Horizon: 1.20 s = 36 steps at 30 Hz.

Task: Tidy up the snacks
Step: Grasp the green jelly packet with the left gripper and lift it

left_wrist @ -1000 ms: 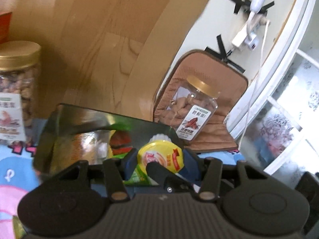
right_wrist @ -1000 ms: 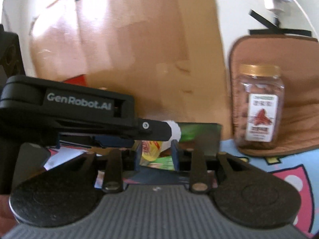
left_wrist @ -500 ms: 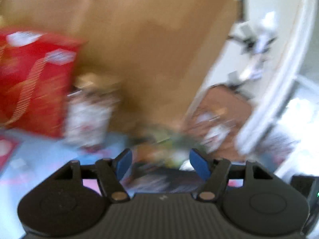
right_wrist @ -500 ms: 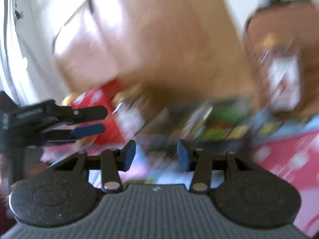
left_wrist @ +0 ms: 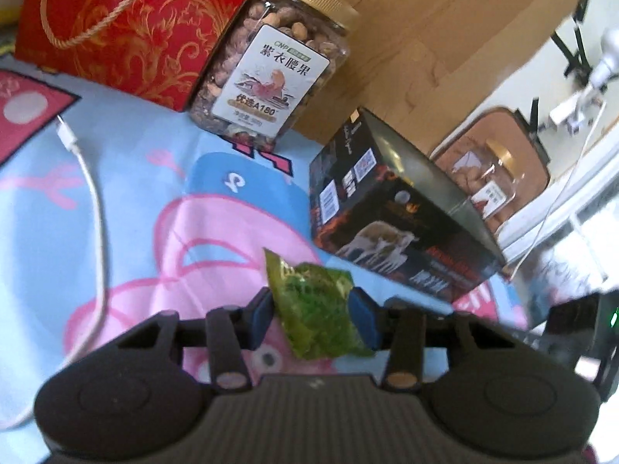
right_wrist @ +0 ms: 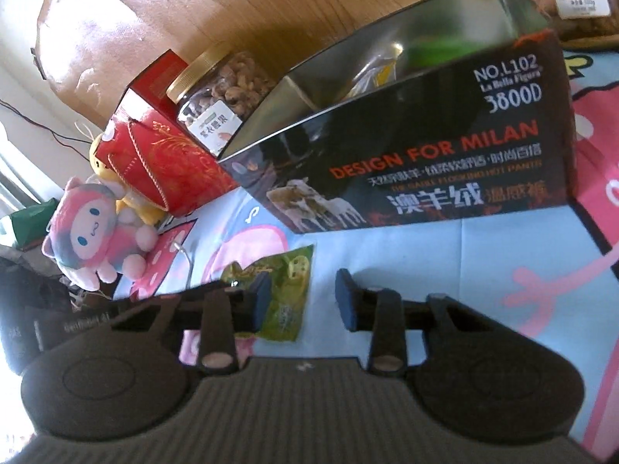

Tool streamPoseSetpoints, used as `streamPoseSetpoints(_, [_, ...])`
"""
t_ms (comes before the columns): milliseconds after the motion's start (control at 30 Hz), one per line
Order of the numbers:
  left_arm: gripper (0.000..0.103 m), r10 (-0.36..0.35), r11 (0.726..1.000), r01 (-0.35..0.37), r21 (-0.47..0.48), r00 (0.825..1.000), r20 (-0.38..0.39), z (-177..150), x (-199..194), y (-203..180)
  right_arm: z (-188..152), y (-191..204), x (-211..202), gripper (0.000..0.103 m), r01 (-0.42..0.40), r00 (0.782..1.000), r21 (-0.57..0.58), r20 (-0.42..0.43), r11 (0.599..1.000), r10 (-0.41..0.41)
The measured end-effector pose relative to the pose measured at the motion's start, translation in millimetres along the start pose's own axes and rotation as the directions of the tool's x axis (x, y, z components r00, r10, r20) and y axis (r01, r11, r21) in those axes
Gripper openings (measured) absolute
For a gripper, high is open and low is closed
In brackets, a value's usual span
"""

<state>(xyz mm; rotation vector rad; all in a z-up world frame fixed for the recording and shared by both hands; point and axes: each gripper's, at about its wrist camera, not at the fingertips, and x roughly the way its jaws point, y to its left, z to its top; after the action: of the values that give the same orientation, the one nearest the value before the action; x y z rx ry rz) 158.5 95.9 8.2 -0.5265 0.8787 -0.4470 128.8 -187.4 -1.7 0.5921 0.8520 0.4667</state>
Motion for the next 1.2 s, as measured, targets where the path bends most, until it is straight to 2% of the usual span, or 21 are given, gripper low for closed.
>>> streamPoseSetpoints(67, [0.033, -0.032, 0.999, 0.032, -0.022, 0.999, -0.008, 1, 6, -2, -2, -3, 0, 0.033, 0.003, 1.000, 0.001, 0.004, 1.000, -0.003])
streamPoseSetpoints(100, [0.023, -0.023, 1.000, 0.023, -0.013, 1.000, -0.009, 0, 8, -6, -3, -4, 0, 0.033, -0.002, 1.000, 0.009, 0.004, 1.000, 0.002])
streamPoseSetpoints(133, [0.019, 0.010, 1.000, -0.010, 0.005, 1.000, -0.001, -2, 9, -9, -2, -5, 0, 0.032, -0.005, 1.000, 0.015, 0.005, 1.000, 0.005])
streamPoseSetpoints(200, [0.018, 0.029, 1.000, -0.029, 0.008, 1.000, 0.006, -4, 11, -10, -2, -7, -2, 0.032, -0.010, 1.000, 0.017, 0.007, 1.000, 0.010])
streamPoseSetpoints(300, [0.017, 0.004, 0.999, -0.003, -0.046, 1.000, 0.012, -5, 5, 0, -2, -8, -3, 0.032, -0.021, 1.000, 0.023, 0.004, 1.000, 0.021])
streamPoseSetpoints(367, [0.014, -0.045, 0.995, 0.046, -0.091, 0.999, 0.015, -5, -2, 10, -3, -9, -5, 0.033, -0.032, 0.999, 0.041, 0.011, 0.999, 0.032])
streamPoseSetpoints(433, [0.012, -0.141, 0.976, 0.143, -0.166, 0.990, 0.021, -5, -9, 24, -6, -12, -7, 0.033, -0.039, 0.999, 0.054, 0.025, 0.998, 0.038])
streamPoseSetpoints(567, [0.012, -0.228, 0.940, 0.235, -0.246, 0.972, 0.057, -11, -17, 41, -9, -13, -5, 0.037, -0.083, 0.996, 0.082, 0.024, 0.993, 0.081])
streamPoseSetpoints(667, [0.012, -0.210, 0.941, 0.216, -0.260, 0.976, 0.051, -14, -15, 43, -10, -10, -4, 0.037, -0.076, 0.997, 0.076, 0.032, 0.994, 0.074])
streamPoseSetpoints(867, [0.012, -0.256, 0.910, 0.275, -0.310, 0.961, 0.100, -11, -22, 52, -11, -3, 1, 0.038, -0.088, 0.996, 0.056, 0.011, 0.995, 0.087])
streamPoseSetpoints(967, [0.012, -0.241, 0.916, 0.260, -0.304, 0.965, 0.100, -7, -24, 52, -10, -3, 1, 0.042, -0.101, 0.995, 0.057, 0.005, 0.993, 0.101])
streamPoseSetpoints(1100, [0.012, -0.223, 0.934, 0.241, -0.265, 0.970, 0.097, -8, -24, 46, -8, -2, 6, 0.042, -0.112, 0.994, 0.065, -0.007, 0.992, 0.113])
streamPoseSetpoints(1167, [0.020, -0.185, 0.947, 0.202, -0.250, 0.978, 0.093, -8, -25, 43, -8, 2, 10, 0.042, -0.125, 0.992, 0.056, -0.027, 0.991, 0.126])
streamPoseSetpoints(1200, [0.027, -0.165, 0.954, 0.181, -0.238, 0.983, 0.085, -8, -23, 41, -9, 4, 12, 0.042, -0.127, 0.991, 0.048, -0.031, 0.991, 0.128])
